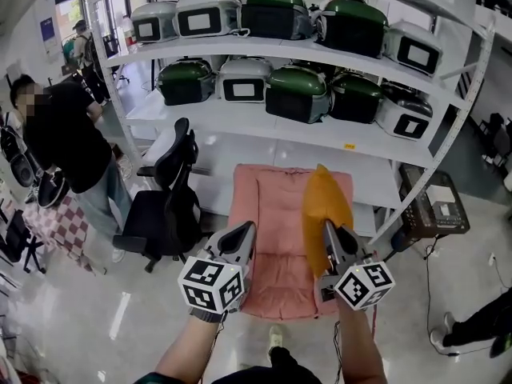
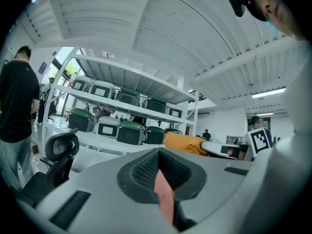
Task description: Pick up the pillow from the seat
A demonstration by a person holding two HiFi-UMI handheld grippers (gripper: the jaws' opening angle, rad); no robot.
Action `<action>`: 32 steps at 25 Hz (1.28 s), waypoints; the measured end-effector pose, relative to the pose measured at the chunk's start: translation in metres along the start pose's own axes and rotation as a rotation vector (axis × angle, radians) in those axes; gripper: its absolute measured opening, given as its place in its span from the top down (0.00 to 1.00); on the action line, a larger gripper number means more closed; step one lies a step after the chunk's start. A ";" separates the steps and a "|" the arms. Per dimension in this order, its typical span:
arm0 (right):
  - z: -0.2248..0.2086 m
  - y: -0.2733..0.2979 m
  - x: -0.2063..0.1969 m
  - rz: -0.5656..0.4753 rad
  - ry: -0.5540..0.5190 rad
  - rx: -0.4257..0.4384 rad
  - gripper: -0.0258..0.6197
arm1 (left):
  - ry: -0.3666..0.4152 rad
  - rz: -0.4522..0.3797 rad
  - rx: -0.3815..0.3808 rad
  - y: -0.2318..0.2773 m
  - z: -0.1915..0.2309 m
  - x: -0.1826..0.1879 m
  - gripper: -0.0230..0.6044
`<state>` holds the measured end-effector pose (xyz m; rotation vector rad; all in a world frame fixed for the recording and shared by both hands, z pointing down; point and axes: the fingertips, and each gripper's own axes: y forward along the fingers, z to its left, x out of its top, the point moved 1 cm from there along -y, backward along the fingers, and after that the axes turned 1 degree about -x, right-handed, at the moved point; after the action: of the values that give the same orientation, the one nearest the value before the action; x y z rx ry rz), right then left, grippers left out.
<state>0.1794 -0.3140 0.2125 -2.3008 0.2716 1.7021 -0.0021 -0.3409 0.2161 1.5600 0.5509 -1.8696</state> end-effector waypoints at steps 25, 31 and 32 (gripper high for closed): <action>0.029 -0.029 0.026 -0.046 -0.168 -0.012 0.94 | 0.034 -0.055 -0.001 -0.031 -0.016 0.023 0.96; 0.031 -0.028 0.027 -0.051 -0.172 -0.012 0.94 | 0.036 -0.057 0.003 -0.034 -0.014 0.026 0.96; 0.032 -0.029 0.026 -0.051 -0.172 -0.012 0.94 | 0.036 -0.057 0.004 -0.035 -0.014 0.026 0.96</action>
<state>0.1671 -0.2765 0.1815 -2.1329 0.1669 1.8667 -0.0188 -0.3120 0.1854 1.5984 0.6144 -1.8890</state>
